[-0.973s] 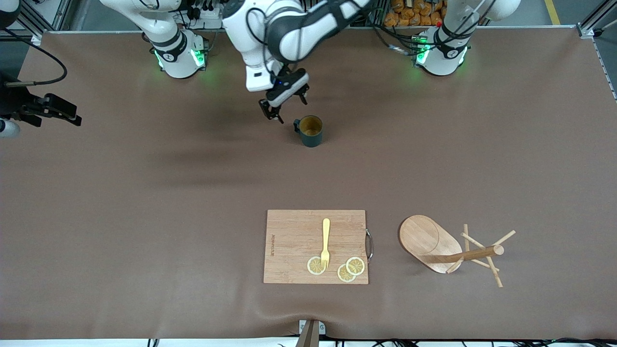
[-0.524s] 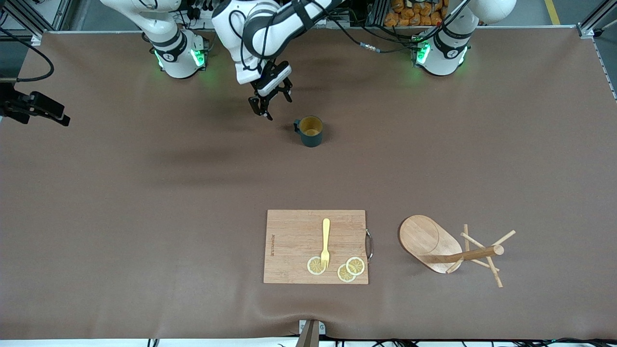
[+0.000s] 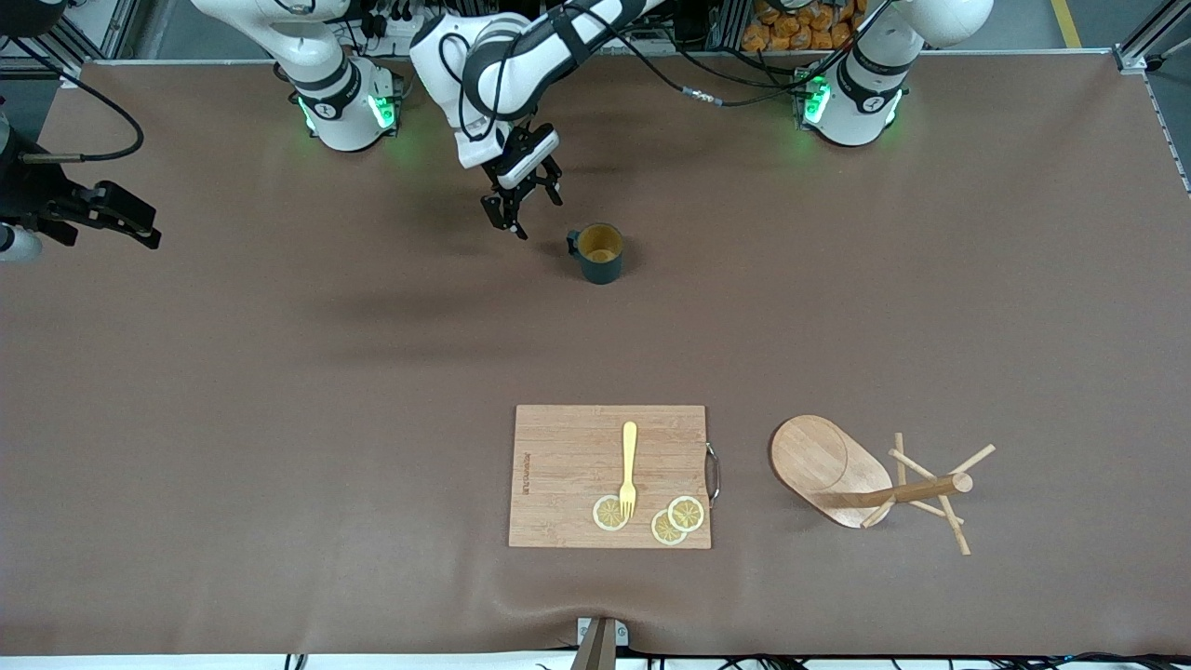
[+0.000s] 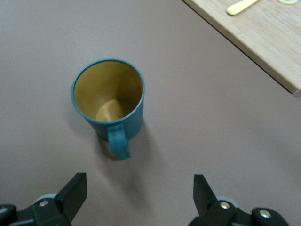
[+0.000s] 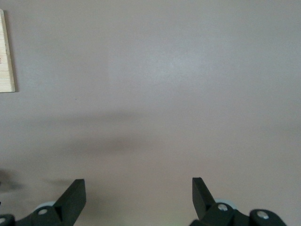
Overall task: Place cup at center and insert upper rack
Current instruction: 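Lower the left gripper over the mug handle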
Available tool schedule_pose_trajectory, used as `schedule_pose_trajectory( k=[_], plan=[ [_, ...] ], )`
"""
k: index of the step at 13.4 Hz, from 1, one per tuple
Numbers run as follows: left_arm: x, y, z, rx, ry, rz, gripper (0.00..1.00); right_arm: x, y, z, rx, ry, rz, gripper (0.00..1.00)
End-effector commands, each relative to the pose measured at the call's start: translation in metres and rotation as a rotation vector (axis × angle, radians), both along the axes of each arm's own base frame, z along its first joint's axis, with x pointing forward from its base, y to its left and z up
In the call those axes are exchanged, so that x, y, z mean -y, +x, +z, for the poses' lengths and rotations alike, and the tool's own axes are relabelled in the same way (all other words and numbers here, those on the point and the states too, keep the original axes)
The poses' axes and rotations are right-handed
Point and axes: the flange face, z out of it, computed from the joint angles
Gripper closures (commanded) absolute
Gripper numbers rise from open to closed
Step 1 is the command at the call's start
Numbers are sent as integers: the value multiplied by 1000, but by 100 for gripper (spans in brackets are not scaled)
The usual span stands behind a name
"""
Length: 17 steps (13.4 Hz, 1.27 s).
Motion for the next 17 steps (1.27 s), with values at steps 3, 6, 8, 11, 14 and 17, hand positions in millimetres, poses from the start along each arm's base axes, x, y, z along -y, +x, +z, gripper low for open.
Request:
schedule_pose_trajectory(
  k=[3,6,8,11,14,17],
  plan=[
    [2,-9,-25,27,27,60,0,3,5,3,13,-61,-5,0],
    [1,-17,-42,40,40,77,0,7,10,-6,4,-56,-11,0],
    [-1,-17,-49,65,63,75,0,6,9,-3,4,-55,-10,0],
    [-6,-9,-68,112,97,67,0,9,10,-4,7,-49,-18,0],
    [-6,-13,-68,112,101,63,0,9,10,-4,7,-47,-18,0],
    [-8,-18,-79,110,120,58,0,9,10,-5,8,-47,-17,0]
  ],
)
